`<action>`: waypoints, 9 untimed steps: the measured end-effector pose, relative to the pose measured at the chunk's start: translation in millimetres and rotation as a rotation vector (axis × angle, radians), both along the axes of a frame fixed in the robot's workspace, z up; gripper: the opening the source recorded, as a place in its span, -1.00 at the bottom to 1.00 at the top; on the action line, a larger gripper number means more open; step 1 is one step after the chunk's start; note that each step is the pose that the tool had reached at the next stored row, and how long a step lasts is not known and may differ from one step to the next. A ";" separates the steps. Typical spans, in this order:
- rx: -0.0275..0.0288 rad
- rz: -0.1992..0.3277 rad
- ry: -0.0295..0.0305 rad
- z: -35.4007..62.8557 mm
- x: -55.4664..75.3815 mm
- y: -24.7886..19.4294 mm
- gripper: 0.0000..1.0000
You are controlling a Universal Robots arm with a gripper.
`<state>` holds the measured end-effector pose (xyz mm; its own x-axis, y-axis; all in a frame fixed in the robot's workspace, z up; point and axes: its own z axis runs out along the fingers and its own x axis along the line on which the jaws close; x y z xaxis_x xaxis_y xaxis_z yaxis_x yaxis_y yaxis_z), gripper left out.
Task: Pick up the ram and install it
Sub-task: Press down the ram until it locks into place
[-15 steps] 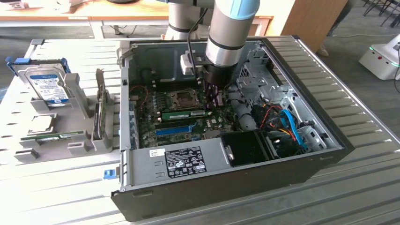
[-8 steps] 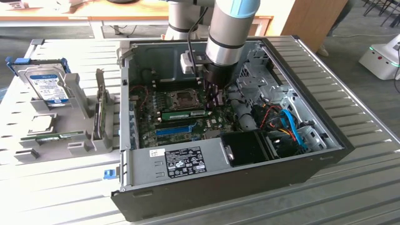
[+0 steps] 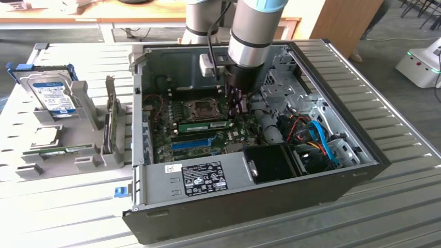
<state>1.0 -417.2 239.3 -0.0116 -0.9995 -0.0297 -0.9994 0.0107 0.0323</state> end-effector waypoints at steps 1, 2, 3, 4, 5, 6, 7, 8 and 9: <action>0.0000 0.000 -0.0001 1.8 0.1 0.0 -0.80; 0.0001 0.000 0.0000 3.4 0.1 0.0 -0.80; 0.0001 0.000 0.0000 5.2 0.1 0.0 -0.80; 0.0000 0.000 0.0000 6.9 0.2 0.0 -0.80; 0.0001 0.000 0.0000 8.5 0.2 0.0 -0.80; 0.0001 0.000 0.0000 9.9 0.2 0.0 -0.80; 0.0001 0.000 -0.0001 11.4 0.3 0.0 -0.80; 0.0002 0.000 -0.0001 12.8 0.3 0.0 -0.80; 0.0001 0.000 0.0000 14.1 0.3 0.0 -0.80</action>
<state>1.3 -417.1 253.4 -0.0116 -0.9995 -0.0298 -0.9994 0.0107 0.0323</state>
